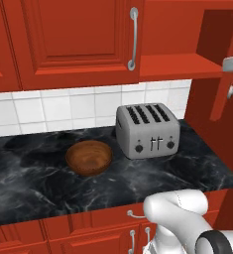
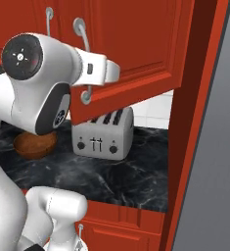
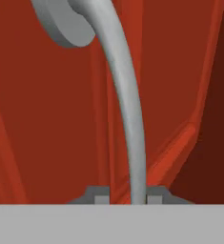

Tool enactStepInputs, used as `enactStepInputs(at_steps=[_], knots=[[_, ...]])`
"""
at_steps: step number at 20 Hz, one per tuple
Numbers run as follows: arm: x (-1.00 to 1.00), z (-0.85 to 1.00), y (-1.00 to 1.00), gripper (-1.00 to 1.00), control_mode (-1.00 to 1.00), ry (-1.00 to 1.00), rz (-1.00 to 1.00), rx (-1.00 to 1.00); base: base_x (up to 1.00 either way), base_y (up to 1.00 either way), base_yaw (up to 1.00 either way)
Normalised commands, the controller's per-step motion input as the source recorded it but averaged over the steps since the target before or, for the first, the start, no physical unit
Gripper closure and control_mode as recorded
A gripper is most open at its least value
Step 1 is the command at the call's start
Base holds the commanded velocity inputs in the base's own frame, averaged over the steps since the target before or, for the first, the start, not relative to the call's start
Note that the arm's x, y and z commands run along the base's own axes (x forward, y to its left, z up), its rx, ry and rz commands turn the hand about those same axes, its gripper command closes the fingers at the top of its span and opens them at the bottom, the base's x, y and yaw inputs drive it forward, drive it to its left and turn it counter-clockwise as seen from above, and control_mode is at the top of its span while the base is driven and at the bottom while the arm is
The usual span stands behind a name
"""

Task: Open the cabinet and setup a tea strainer by placing it in the bowl upright.

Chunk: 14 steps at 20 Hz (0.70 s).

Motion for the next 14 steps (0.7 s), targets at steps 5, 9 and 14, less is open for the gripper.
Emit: enactStepInputs(at_steps=[5,9,14], knots=[[-0.54,0.0,0.0,-1.0,-1.0,0.03,-0.08,0.0,0.0,0.0,0.0],[-0.36,0.0,0.0,-1.0,-1.0,0.01,-0.09,-0.01,0.0,0.0,0.0],[-0.51,0.11,0.16,-1.0,-1.0,0.0,-0.09,-0.08,0.0,0.0,0.0]])
